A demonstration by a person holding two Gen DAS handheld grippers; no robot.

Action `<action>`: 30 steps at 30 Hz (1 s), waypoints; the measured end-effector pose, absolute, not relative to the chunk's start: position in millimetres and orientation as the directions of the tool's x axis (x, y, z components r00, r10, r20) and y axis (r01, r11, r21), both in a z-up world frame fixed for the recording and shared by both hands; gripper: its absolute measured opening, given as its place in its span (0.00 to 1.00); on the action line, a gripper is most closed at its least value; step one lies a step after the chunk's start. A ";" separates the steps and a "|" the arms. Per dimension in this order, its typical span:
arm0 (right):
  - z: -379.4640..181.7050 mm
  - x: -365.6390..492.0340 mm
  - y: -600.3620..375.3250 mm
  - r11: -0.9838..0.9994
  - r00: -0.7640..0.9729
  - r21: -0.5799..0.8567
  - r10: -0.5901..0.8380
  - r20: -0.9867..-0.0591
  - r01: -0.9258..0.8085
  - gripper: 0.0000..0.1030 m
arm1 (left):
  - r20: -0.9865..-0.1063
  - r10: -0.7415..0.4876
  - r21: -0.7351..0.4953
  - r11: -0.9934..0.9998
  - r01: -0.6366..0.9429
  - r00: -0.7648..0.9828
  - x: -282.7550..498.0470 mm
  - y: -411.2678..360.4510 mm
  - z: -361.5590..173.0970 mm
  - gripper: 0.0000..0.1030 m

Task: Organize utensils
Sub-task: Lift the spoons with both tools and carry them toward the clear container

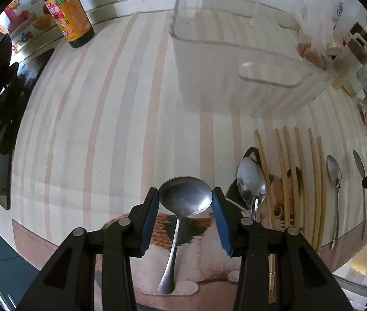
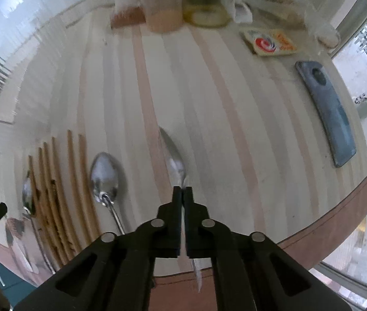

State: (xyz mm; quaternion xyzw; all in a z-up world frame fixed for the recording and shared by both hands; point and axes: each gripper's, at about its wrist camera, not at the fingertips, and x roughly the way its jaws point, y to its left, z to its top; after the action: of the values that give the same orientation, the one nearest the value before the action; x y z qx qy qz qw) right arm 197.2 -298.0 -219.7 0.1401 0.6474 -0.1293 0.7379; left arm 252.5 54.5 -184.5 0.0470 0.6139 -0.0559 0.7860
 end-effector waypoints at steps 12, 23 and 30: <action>-177.6 207.2 -312.1 0.905 0.205 0.153 0.075 -0.976 0.396 0.00 | -0.942 0.007 0.051 0.991 0.123 0.334 242.6 60.5 -139.4 0.37; -241.4 229.2 -282.0 0.951 0.019 0.043 0.039 -0.999 0.307 0.07 | -0.959 0.084 0.107 0.992 0.071 0.271 255.1 49.9 -183.8 0.37; -240.5 226.0 -277.4 0.952 0.026 -0.006 -0.015 -1.000 0.306 0.06 | -0.963 0.080 0.094 0.995 0.042 0.259 255.9 54.9 -187.8 0.37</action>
State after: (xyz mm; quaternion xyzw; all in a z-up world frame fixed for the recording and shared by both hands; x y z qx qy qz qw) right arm 226.0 -277.4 -240.5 0.1058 0.6885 -0.1134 0.7085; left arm 255.9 54.9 -187.8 0.0500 0.6085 0.0119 0.7919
